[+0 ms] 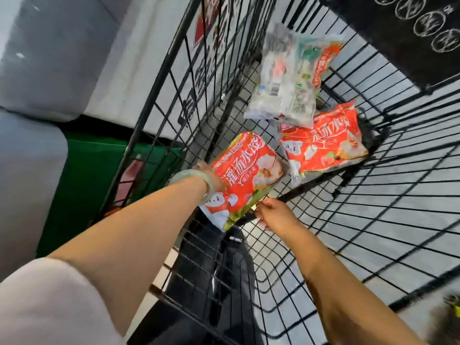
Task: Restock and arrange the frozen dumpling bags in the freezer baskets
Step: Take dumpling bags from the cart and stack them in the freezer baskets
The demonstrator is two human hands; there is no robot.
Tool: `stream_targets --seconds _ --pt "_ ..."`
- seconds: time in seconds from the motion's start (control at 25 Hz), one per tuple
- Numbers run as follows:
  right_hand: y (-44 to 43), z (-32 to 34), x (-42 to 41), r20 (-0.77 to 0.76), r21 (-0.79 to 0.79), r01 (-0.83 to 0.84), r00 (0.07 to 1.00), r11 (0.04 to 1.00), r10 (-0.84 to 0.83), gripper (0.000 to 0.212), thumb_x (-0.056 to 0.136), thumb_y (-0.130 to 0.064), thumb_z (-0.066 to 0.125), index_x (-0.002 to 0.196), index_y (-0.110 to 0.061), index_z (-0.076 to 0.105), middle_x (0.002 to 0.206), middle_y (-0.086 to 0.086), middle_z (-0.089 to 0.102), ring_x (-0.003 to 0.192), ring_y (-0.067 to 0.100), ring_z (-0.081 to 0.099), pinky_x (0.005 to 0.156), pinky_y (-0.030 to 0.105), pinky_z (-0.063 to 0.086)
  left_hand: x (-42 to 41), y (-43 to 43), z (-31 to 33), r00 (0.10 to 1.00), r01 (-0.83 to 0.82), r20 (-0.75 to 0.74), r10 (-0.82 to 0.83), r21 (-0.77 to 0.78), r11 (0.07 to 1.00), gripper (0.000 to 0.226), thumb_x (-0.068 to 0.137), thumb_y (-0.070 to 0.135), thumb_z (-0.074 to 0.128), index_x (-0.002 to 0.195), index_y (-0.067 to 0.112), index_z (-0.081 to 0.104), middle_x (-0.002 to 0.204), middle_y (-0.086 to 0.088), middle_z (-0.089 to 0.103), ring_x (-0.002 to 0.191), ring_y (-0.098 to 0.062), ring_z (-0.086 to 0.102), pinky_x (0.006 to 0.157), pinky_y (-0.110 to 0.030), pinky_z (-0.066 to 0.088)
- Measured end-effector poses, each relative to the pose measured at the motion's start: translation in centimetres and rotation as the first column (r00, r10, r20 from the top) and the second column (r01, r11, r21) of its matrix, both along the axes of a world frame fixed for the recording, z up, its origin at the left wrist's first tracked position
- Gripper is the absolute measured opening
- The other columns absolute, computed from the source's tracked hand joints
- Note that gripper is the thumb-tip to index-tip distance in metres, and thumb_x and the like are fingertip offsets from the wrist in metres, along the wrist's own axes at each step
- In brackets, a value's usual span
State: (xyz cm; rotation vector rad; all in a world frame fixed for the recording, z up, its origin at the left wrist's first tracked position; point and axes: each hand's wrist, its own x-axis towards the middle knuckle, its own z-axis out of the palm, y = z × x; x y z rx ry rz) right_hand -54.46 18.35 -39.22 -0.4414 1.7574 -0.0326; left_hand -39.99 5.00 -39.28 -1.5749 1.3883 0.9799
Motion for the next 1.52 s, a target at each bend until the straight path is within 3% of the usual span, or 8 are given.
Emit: stream_targets --seconds 0.28,0.4,0.56,0.8,0.92,1.2,1.36,1.52 --pt "1.0 0.3 0.0 0.003 -0.038 0.085 0.996 0.996 -0.085 0.017 0.094 -0.026 0.045 0.087 -0.024 0.061 0.092 0.003 0.068 0.083 0.022 0.065 0.073 0.034 0.050 0.4 0.2 0.3 0.962 0.260 -0.114 -0.250 0.093 0.961 0.038 0.095 0.027 0.050 0.130 0.010 0.053 0.128 -0.011 0.058 0.115 -0.028 0.058 0.096 -0.035 0.049" --pt "1.0 1.5 -0.6 -0.040 -0.129 0.175 0.983 0.976 -0.181 0.022 0.093 -0.019 0.049 0.075 -0.028 0.058 0.088 0.004 0.068 0.073 0.018 0.063 0.066 0.031 0.049 0.1 1.5 1.7 0.952 0.143 -0.273 -0.135 0.009 0.990 0.036 0.096 0.024 0.044 0.131 0.016 0.049 0.132 -0.014 0.050 0.112 -0.034 0.058 0.094 -0.036 0.049" --pt "1.0 3.8 -1.9 -0.087 -0.173 0.209 0.970 0.963 -0.226 0.020 0.093 -0.020 0.049 0.078 -0.029 0.058 0.083 -0.001 0.068 0.080 0.022 0.067 0.077 0.040 0.053 -0.5 2.4 5.6 0.870 0.043 -0.491 -0.043 -0.011 0.999 0.035 0.095 0.021 0.046 0.129 0.016 0.053 0.127 -0.008 0.062 0.109 -0.026 0.061 0.097 -0.036 0.050" --pt "1.4 9.7 -1.8 -0.060 -0.272 0.171 0.979 0.947 -0.194 0.019 0.092 -0.019 0.048 0.078 -0.021 0.059 0.088 0.009 0.069 0.070 0.018 0.057 0.064 0.031 0.042 0.1 3.5 12.9 0.834 -0.129 -0.548 0.066 -0.077 0.989 0.044 0.093 0.019 0.048 0.137 0.018 0.044 0.131 -0.008 0.059 0.116 -0.029 0.059 0.101 -0.043 0.048" --pt "1.5 14.0 -1.5 -0.022 -0.357 0.279 0.952 0.892 -0.307 0.018 0.096 -0.016 0.047 0.099 -0.008 0.063 0.085 0.006 0.066 0.069 0.017 0.056 0.060 0.026 0.042 1.8 4.4 17.9 0.784 -0.227 -0.614 0.093 -0.143 0.963 0.048 0.090 0.021 0.051 0.138 0.025 0.043 0.129 -0.004 0.061 0.112 -0.025 0.060 0.097 -0.039 0.050" --pt "1.4 26.3 1.9 0.146 -0.315 0.359 0.933 0.879 -0.329 0.047 0.095 -0.049 0.042 0.127 -0.015 0.050 0.124 0.010 0.057 0.116 0.028 0.056 0.097 0.047 0.047 6.8 8.8 31.1 0.360 -0.503 -0.838 0.409 0.195 0.842 0.051 0.084 -0.023 0.045 0.132 -0.004 0.046 0.122 -0.022 0.061 0.094 -0.027 0.063 0.091 -0.046 0.052" --pt "1.4 31.9 4.6 0.291 -0.302 0.418 0.896 0.856 -0.335 0.053 0.084 -0.068 0.046 0.104 -0.022 0.064 0.100 0.004 0.067 0.089 0.022 0.063 0.070 0.035 0.053 11.2 11.8 37.0 0.093 -0.508 -0.819 0.566 0.450 0.734 0.041 0.087 -0.019 0.044 0.118 0.006 0.056 0.108 -0.016 0.065 0.083 -0.021 0.068 0.083 -0.040 0.056" --pt "1.2 35.5 9.2 0.459 -0.276 0.374 0.860 0.885 -0.221 0.056 0.080 -0.067 0.052 0.084 -0.017 0.077 0.086 0.009 0.076 0.072 0.024 0.074 0.057 0.034 0.058 17.3 15.1 40.5 -0.059 -0.512 -0.784 0.618 0.555 0.656 0.044 0.089 -0.010 0.048 0.126 0.015 0.055 0.120 -0.014 0.062 0.102 -0.029 0.062 0.101 -0.049 0.047"
